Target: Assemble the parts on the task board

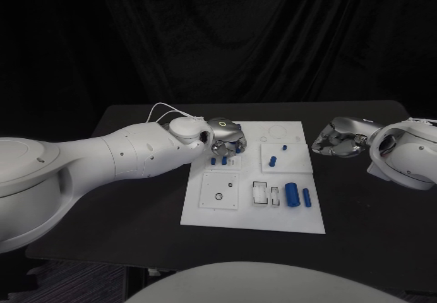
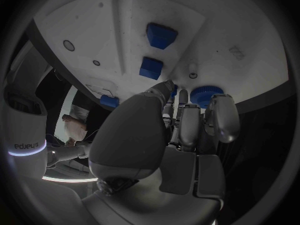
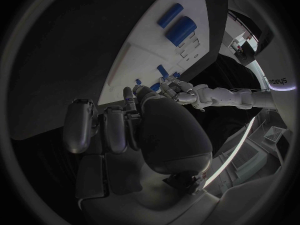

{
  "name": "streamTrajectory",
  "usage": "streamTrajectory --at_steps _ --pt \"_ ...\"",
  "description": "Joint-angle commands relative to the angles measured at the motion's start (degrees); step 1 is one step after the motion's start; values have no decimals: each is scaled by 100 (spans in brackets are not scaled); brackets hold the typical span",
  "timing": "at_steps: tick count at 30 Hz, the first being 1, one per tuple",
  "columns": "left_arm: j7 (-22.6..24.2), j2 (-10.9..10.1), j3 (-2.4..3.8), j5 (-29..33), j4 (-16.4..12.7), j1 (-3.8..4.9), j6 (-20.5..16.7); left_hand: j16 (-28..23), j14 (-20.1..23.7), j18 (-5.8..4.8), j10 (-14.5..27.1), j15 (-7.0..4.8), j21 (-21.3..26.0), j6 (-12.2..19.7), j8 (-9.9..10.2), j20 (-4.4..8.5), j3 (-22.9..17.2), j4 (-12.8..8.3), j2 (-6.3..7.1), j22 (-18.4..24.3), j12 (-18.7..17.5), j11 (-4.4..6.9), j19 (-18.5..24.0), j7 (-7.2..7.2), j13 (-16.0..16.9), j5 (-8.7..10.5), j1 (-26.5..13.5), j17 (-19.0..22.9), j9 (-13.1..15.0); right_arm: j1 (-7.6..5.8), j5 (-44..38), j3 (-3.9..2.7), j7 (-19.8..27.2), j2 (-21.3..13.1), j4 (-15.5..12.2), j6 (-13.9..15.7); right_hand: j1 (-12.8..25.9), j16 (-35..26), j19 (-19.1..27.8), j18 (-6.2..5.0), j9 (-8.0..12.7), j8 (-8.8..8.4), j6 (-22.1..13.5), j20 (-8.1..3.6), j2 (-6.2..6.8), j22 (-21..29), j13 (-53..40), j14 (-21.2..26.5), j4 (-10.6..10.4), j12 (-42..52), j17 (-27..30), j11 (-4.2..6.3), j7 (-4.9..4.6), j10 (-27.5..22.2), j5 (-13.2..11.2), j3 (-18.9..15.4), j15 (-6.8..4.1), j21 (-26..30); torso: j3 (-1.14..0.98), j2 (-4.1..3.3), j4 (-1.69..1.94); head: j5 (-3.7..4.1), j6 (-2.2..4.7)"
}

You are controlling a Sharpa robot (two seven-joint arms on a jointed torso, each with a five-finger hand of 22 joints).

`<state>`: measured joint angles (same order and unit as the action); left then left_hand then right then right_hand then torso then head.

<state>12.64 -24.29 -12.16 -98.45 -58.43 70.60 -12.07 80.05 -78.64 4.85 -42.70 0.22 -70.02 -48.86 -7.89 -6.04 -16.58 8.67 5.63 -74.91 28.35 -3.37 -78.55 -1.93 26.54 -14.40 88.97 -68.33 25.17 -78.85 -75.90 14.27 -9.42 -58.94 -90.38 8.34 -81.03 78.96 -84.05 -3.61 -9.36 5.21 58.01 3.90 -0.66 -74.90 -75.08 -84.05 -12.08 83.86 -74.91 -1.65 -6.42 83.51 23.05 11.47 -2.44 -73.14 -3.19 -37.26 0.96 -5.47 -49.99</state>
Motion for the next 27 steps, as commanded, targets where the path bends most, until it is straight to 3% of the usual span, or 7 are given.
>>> streamTrajectory --at_steps 1,7,15,27 --pt "125 27 3 -29 20 -28 -94 17 5 -22 -60 -35 14 -55 -31 30 -34 -5 -51 -903 18 4 -18 -2 -10 -37 -1 13 7 14 -10 -3 -47 1 -10 -37 49 -26 21 -29 -8 -5 25 -25 25 -919 -552 -265 3 -26 -51 0 -1 -23 21 33 -6 36 2 0 7 12 -1" --pt "158 54 3 -29 54 -52 -117 -3 25 -21 -179 -72 22 -131 -59 56 -80 -15 -74 -902 4 53 -18 1 -46 -28 -13 65 17 14 -10 -3 -66 -9 -12 -63 48 -38 23 -31 -8 -5 26 -25 20 -917 -544 -261 4 -32 -36 1 0 -29 23 39 -6 43 0 1 15 14 -1" --pt "200 68 3 -29 91 -91 -205 10 -38 -53 -774 -248 -113 -475 -159 141 -162 -100 -134 -946 -48 263 -117 -113 -160 -9 -19 60 66 14 -10 -3 -79 -3 -9 -90 48 -38 23 -31 -8 -5 26 -25 20 -917 -544 -261 4 -32 -36 1 0 -29 23 39 -6 43 4 -4 -3 1 -1" --pt "230 -28 3 -29 32 -109 -647 21 -115 -71 -1115 -331 -182 -762 -217 189 -170 -195 -173 -967 -199 296 -172 -146 -256 -51 -30 49 104 15 -10 -3 -92 -8 -1 -133 44 -47 28 -34 -10 -2 32 -26 11 -911 -530 -258 7 -41 -26 2 3 -39 23 49 -7 60 5 8 1 -33 -1"
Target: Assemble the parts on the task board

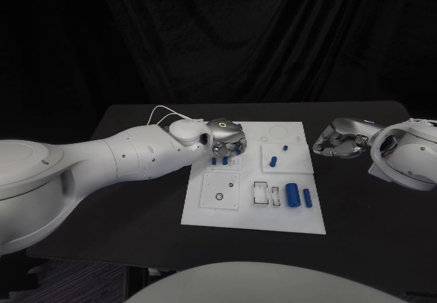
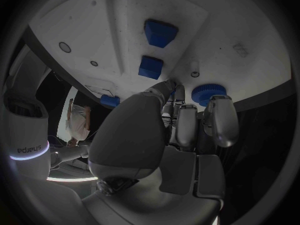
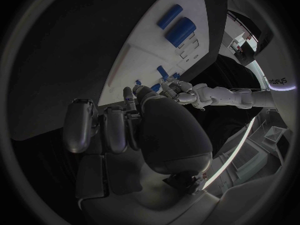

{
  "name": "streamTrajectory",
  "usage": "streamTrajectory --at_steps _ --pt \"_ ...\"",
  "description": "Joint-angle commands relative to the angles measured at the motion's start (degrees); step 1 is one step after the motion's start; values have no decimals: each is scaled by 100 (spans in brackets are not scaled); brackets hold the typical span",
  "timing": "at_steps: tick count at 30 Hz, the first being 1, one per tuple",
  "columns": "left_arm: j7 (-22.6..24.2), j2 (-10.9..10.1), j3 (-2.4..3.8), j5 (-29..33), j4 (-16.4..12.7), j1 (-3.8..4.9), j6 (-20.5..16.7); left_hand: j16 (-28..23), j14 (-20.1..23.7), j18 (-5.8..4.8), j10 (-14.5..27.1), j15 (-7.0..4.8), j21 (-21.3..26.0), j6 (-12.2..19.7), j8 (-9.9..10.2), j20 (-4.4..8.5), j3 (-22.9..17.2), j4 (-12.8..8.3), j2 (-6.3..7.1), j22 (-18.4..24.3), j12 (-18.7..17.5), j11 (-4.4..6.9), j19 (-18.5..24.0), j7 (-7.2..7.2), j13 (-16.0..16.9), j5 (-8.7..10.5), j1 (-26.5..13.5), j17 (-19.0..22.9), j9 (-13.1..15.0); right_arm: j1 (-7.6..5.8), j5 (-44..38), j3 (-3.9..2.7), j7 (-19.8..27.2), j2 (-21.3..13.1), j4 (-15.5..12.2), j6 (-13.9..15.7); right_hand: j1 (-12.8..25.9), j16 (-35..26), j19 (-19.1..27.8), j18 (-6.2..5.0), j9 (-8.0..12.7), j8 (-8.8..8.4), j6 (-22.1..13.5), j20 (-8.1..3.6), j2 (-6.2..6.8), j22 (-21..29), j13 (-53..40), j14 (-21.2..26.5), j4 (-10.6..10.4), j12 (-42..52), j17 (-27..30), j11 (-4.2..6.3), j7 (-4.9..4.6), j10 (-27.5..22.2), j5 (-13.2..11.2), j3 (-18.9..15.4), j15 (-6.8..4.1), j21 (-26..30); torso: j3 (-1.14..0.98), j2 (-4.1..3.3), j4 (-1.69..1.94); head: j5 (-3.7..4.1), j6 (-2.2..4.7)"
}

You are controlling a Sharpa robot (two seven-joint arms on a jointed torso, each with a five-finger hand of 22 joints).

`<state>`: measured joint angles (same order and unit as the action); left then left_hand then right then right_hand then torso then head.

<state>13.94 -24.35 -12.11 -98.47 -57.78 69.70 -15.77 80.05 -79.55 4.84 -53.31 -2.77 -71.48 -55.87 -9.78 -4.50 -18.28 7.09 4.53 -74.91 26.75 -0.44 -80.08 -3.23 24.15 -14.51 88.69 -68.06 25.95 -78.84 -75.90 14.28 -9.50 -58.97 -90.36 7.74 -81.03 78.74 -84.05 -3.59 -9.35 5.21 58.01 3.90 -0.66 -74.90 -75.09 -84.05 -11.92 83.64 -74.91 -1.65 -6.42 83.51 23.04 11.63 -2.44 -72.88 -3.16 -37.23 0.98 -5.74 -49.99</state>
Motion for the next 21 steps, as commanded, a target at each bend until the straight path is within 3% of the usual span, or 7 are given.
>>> streamTrajectory --at_steps 1,11,21 --pt "100 -42 -3 -27 -52 -19 -319 23 -30 -71 -60 -34 -42 -66 -28 38 1 -39 -62 -969 -47 4 -23 -15 -22 -43 -3 18 26 16 -10 -4 -84 -6 -3 -77 43 -26 29 -36 -10 -1 33 -26 11 -910 -528 -258 -9 -21 -24 3 3 -40 24 34 -8 38 2 5 1 -6 -1" --pt "54 -378 -2 -27 -418 6 -640 -4 -46 -72 -173 -40 -39 -181 -24 59 3 -69 -29 -968 -206 1 -31 -26 -114 -78 -36 56 31 23 -10 -3 -102 -49 -11 -105 43 -26 29 -36 -10 -1 33 -26 11 -910 -528 -258 -9 -21 -24 3 3 -40 24 34 -8 38 5 9 16 1 -1" --pt "-55 -771 -2 -27 -875 234 -742 -12 -78 -75 -311 -41 -46 -250 24 75 -25 -77 23 -971 -456 2 -48 -27 -265 -168 -93 56 23 26 -10 -3 -137 -52 -1 -153 44 -28 29 -36 -10 -1 33 -27 11 -910 -518 -257 -8 -28 -22 3 3 -47 23 36 -8 40 1 20 21 -8 -1"
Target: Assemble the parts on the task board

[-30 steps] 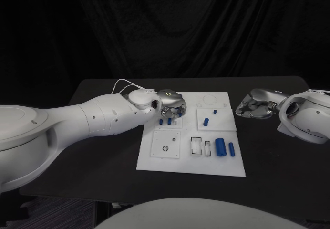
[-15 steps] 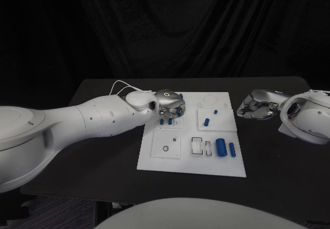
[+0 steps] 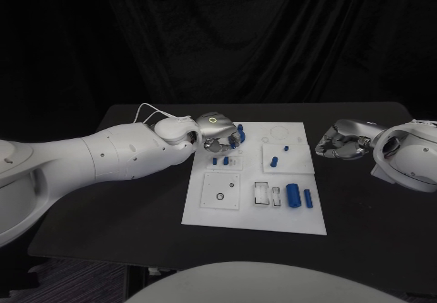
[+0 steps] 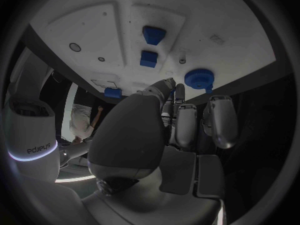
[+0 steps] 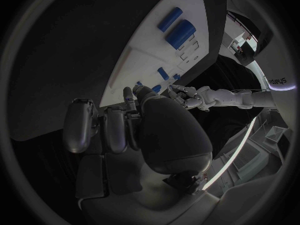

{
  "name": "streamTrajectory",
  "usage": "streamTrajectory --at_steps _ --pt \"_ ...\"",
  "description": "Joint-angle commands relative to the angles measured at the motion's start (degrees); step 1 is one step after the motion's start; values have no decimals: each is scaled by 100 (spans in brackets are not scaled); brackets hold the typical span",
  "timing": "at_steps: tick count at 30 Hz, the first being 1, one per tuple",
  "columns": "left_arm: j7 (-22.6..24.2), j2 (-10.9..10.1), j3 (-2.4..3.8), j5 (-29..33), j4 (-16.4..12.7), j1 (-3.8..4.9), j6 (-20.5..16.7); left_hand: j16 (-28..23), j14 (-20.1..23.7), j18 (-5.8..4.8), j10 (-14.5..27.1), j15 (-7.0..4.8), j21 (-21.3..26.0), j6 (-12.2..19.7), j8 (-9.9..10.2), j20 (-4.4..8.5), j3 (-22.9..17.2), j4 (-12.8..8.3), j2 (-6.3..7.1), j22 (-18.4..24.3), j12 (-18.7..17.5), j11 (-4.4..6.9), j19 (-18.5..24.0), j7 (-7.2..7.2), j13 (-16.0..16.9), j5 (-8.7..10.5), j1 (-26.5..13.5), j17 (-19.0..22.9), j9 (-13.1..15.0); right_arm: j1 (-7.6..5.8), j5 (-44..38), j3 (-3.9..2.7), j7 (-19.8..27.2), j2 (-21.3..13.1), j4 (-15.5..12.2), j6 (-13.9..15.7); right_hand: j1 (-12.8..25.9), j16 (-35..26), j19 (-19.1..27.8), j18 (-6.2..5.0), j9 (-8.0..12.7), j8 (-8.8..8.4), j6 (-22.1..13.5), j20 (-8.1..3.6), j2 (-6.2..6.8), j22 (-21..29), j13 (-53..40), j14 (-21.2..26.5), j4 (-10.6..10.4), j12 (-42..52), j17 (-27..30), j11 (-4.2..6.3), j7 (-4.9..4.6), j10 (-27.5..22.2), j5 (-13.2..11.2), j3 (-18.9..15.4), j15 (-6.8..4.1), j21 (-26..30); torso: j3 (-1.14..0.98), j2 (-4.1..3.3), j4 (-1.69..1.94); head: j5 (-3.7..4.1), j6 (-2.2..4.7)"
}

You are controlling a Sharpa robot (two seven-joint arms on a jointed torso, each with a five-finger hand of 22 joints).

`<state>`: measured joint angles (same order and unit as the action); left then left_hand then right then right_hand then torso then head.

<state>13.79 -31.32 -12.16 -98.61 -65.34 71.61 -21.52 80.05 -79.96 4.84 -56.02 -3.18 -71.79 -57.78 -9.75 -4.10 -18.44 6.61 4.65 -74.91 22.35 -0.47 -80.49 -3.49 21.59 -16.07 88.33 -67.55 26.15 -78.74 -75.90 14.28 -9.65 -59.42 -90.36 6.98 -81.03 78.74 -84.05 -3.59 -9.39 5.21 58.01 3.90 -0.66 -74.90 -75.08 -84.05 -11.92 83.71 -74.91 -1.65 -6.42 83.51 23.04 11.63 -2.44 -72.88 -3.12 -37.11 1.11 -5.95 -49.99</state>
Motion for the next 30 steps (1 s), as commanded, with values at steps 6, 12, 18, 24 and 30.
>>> streamTrajectory --at_steps 6,12,18,24,30 --pt "-80 -239 2 -13 -292 84 -7 5 -62 -72 -72 -1 2 -58 41 36 -21 -33 13 -966 -79 8 -1 4 -44 -3 -62 -27 0 17 -10 -4 -147 -15 8 -96 44 -28 29 -37 -7 -1 33 -27 11 -910 -518 -257 -8 -35 -22 3 3 -47 23 36 -8 40 -13 14 20 19 -1" --pt "-128 -347 1 -13 -340 90 225 -14 -43 -66 -99 -2 35 -57 56 36 -25 -33 15 -957 -122 11 17 7 -68 30 -71 13 -3 34 -10 -4 -161 -17 11 -118 44 -28 29 -37 -8 1 38 -28 9 -909 -517 -257 -6 -36 -23 4 4 -48 22 41 -9 44 -11 0 9 6 -1" --pt "-189 -394 1 -13 -303 80 366 -38 -19 -57 -116 -2 80 -53 69 35 -29 -35 15 -945 -160 9 41 5 -88 53 -76 56 -6 46 -10 -4 -174 -23 13 -138 43 -28 29 -37 -8 0 37 -28 8 -909 -515 -257 -5 -37 -23 4 4 -50 22 43 -9 44 -11 -6 3 5 -1" --pt "-234 -356 0 -13 -181 59 403 -54 -1 -57 -128 -1 80 -50 81 36 -39 -46 14 -945 -192 6 43 4 -104 57 -67 83 -8 54 -10 -4 -173 -21 14 -159 42 -29 29 -37 -8 0 36 -28 7 -909 -514 -257 -5 -38 -23 4 4 -51 22 44 -9 44 6 -24 -2 2 -1" --pt "-253 -299 0 -13 -106 43 427 -41 -14 -61 -166 -1 62 -55 86 37 -44 -57 13 -951 -199 -2 33 -5 -108 56 -60 55 -9 58 -10 -4 -169 -17 15 -163 35 -33 29 -38 -6 -4 30 -29 3 -908 -508 -255 2 -43 -18 5 4 -55 24 53 -10 48 9 -27 -10 -12 -1"
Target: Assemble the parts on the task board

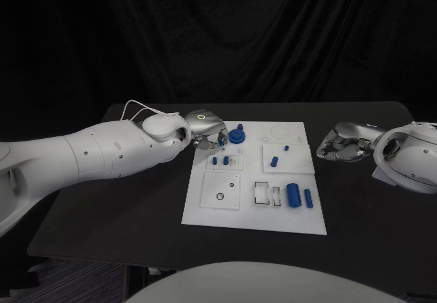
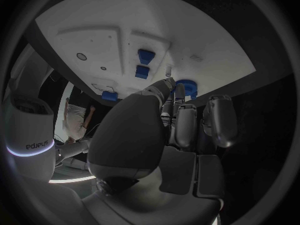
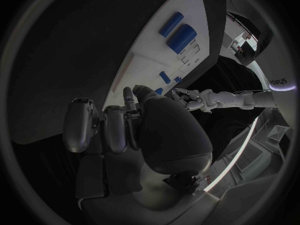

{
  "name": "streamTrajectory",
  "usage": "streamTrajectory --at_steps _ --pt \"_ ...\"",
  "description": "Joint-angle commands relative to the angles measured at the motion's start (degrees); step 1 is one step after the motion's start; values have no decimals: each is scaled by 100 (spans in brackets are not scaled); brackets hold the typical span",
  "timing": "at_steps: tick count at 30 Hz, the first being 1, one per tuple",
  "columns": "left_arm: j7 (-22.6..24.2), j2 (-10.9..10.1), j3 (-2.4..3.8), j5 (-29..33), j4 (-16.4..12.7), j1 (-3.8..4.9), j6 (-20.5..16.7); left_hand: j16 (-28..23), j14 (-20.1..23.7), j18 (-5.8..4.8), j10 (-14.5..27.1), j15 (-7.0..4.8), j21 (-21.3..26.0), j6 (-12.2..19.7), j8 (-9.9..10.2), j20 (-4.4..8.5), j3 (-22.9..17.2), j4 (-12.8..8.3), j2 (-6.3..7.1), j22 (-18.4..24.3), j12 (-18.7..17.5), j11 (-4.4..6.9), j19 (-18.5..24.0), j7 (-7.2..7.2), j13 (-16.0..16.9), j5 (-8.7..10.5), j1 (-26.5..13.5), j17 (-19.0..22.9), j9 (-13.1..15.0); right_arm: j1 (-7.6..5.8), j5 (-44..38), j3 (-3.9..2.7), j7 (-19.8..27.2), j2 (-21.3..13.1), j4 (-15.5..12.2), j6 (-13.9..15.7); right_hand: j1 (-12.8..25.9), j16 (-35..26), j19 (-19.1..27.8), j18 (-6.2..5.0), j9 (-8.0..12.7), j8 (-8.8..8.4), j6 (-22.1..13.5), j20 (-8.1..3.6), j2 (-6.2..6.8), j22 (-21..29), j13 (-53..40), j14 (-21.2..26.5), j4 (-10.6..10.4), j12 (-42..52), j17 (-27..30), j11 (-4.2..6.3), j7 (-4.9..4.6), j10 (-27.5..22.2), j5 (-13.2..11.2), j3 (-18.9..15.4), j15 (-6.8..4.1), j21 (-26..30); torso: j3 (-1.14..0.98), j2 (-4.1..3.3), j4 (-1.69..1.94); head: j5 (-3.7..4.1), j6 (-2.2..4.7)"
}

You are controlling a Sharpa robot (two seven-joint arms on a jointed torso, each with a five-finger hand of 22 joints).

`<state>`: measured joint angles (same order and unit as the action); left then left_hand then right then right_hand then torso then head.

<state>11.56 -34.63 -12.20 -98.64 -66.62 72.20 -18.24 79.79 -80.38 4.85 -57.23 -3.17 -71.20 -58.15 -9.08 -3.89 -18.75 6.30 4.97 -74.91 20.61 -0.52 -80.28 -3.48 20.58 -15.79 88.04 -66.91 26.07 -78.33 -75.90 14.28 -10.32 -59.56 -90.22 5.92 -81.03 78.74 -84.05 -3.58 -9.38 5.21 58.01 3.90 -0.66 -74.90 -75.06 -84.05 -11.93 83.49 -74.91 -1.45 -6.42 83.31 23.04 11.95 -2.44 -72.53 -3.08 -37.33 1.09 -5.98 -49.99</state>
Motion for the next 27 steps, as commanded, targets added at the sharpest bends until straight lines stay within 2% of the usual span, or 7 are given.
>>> streamTrajectory --at_steps 1,7,14,27 --pt "-29 42 5 -10 33 -20 105 -20 31 -63 -47 -2 -3 -18 20 16 -13 -27 -19 -953 -25 4 10 -7 -7 28 -31 0 -1 18 -10 -4 -103 -3 1 -60 35 -33 29 -38 -8 -4 30 -29 3 -908 -511 -255 2 -21 -18 -15 4 -35 24 21 -10 14 5 -5 -9 -14 -1" --pt "-12 99 5 -10 88 -58 137 -24 34 -60 -51 -1 12 -16 24 17 -12 -31 -14 -948 -31 1 18 -8 -9 29 -30 7 -2 19 -10 -4 -102 -2 -2 -71 35 -33 29 -38 -8 -4 30 -29 3 -908 -511 -255 2 -21 -18 -15 4 -35 24 21 -10 14 9 -14 -5 -1 -1" --pt "6 161 5 -10 166 -125 153 -23 34 -61 -91 3 11 -5 39 18 -10 -44 -5 -950 -33 -4 17 -11 -6 19 -29 3 -7 19 -10 -4 -102 -11 -14 -83 31 -34 31 -39 -6 -9 23 -29 -1 -906 -507 -255 7 -24 -18 -16 2 -38 25 29 -10 20 -5 -8 -8 8 -1" --pt "-13 214 5 -10 211 -157 213 -44 53 -55 -142 5 37 6 59 19 -10 -65 1 -943 -31 -6 30 -13 3 12 -23 49 -13 19 -10 -4 -101 -12 -14 -111 31 -34 31 -39 -6 -9 23 -29 -1 -906 -507 -255 7 -24 -18 -16 2 -38 25 29 -10 20 -6 0 -11 1 -1"
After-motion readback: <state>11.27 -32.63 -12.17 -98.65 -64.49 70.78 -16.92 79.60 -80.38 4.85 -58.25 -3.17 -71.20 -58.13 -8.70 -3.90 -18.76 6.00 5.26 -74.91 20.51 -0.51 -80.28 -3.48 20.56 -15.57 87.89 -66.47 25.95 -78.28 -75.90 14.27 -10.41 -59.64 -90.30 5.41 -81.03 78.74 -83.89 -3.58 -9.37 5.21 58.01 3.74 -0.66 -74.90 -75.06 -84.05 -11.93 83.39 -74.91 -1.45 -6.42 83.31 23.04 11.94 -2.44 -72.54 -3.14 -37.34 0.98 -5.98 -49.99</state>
